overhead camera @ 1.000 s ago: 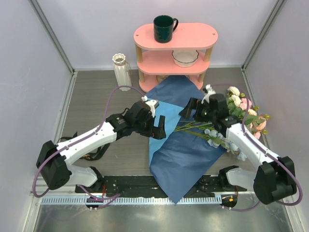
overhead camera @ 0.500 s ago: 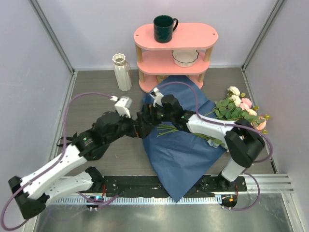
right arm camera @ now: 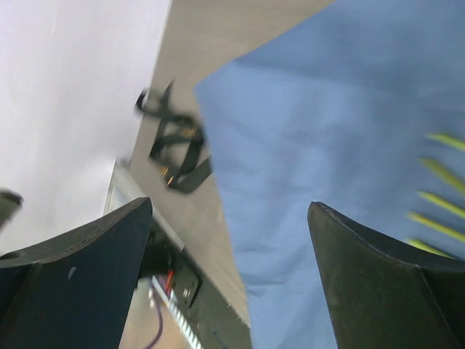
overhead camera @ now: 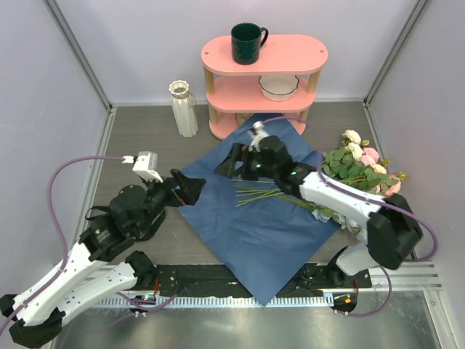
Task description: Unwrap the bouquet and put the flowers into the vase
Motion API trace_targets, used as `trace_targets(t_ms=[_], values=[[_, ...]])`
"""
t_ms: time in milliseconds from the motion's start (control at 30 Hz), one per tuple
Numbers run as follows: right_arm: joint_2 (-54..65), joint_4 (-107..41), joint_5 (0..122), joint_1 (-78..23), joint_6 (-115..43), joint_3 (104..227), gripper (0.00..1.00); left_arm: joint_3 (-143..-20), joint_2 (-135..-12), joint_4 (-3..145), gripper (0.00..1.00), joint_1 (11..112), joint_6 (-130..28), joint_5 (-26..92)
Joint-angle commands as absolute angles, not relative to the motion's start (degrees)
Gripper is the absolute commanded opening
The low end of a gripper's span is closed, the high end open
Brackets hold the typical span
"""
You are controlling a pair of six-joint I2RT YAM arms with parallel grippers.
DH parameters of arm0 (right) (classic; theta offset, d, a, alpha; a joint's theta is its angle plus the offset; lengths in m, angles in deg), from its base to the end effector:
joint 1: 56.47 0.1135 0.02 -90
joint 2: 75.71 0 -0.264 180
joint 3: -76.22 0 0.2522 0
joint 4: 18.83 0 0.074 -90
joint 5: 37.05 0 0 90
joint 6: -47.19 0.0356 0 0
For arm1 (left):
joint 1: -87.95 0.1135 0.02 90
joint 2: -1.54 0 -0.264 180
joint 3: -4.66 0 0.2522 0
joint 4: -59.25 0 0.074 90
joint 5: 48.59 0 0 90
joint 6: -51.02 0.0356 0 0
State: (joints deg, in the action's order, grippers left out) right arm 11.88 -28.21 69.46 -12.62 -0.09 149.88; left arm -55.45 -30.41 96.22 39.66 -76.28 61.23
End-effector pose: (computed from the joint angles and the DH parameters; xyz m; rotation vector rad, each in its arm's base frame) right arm 0.2476 0.2518 0.2738 -0.2296 2.1774 1.2135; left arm 0.0919 -0.0850 0.3558 -0.0940 1.7809 -0.8007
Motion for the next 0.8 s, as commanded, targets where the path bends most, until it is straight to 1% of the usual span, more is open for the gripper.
trace_targets(t_ms=[0, 33, 67, 100, 167, 233, 300, 367, 433, 633, 767], values=[[1.6, -40.8, 50.4, -24.7, 5.4, 144.6, 0.94, -55.9, -37.2, 94.6, 1.00, 39.7, -76.0, 60.0], [0.8, -43.7, 48.4, -27.8, 6.6, 143.6, 0.89, -56.6, -38.4, 94.5, 1.00, 39.7, -76.0, 58.4], [-0.7, -45.0, 46.9, -34.2, 7.4, 142.8, 0.85, -57.1, -39.5, 94.5, 1.00, 39.7, -75.9, 57.4], [-1.3, -45.4, 45.0, -37.0, 8.2, 141.3, 0.76, -57.2, -41.7, 94.5, 1.00, 39.7, -75.6, 56.5], [-1.8, -45.3, 43.6, -41.9, 8.5, 140.3, 0.66, -57.4, -43.2, 93.9, 1.00, 39.6, -75.5, 54.4], [0.1, -44.7, 43.4, -46.9, 7.3, 140.8, 0.56, -58.1, -44.7, 94.5, 1.00, 39.7, -75.6, 53.5], [4.1, -44.2, 45.1, -50.4, 6.3, 142.5, 0.51, -58.7, -45.1, 95.1, 1.00, 39.7, -75.7, 52.4], [7.0, -44.1, 47.2, -52.1, 6.0, 143.9, 0.51, -59.2, -45.0, 95.8, 1.00, 39.7, -76.1, 51.9], [10.1, -44.5, 46.3, -53.5, 6.3, 145.1, 0.51, -59.1, -44.0, 96.3, 1.00, 39.7, -76.4, 51.7], [11.6, -44.1, 42.1, -53.9, 11.2, 142.5, 0.53, -56.7, -41.0, 95.9, 1.00, 39.6, -77.1, 53.2], [13.9, -42.2, 41.7, -53.8, 12.3, 141.0, 0.49, -58.9, -43.1, 97.0, 1.00, 39.6, -76.4, 52.9]])
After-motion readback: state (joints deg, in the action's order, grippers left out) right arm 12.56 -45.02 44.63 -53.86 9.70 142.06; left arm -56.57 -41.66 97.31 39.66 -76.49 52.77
